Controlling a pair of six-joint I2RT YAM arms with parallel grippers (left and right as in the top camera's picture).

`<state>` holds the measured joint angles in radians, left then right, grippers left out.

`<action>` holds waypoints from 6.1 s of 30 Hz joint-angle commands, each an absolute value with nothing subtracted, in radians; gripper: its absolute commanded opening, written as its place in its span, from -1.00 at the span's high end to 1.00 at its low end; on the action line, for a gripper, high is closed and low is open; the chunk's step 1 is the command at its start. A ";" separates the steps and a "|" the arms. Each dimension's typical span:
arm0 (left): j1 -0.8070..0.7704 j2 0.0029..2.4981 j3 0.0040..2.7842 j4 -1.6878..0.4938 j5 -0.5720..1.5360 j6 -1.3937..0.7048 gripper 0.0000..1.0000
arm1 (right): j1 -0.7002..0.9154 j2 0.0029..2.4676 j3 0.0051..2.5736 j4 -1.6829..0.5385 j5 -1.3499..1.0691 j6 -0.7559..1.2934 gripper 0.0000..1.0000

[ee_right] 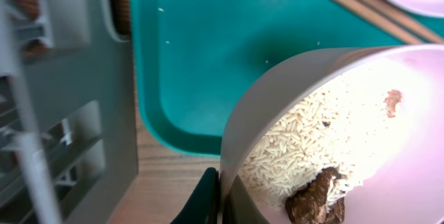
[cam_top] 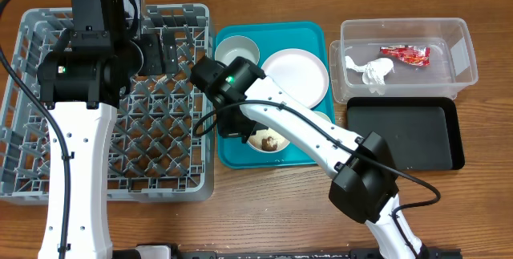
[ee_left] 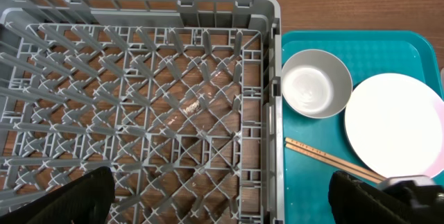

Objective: Sort waste into correct bins and load items into the dishwasher
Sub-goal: 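Lift the pink rice bowl with the right gripper over the black tray, then tilt the bowl with the right gripper to dump rice onto the black tray, then return the empty pink bowl to the teal tray and release it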

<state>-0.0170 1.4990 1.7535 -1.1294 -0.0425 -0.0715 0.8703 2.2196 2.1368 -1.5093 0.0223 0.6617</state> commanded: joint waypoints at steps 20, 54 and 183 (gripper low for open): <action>-0.012 1.501 1.777 -1.126 -0.052 -0.060 -0.99 | 0.625 1.864 2.331 -1.694 -0.101 0.447 0.92; -0.012 1.501 1.777 -1.126 -0.052 -0.060 -0.99 | -0.079 1.561 1.465 -1.442 -0.648 -0.136 0.92; -0.012 1.501 1.777 -1.126 -0.052 -0.060 -1.00 | 0.754 1.856 1.520 -0.849 -0.200 0.520 0.57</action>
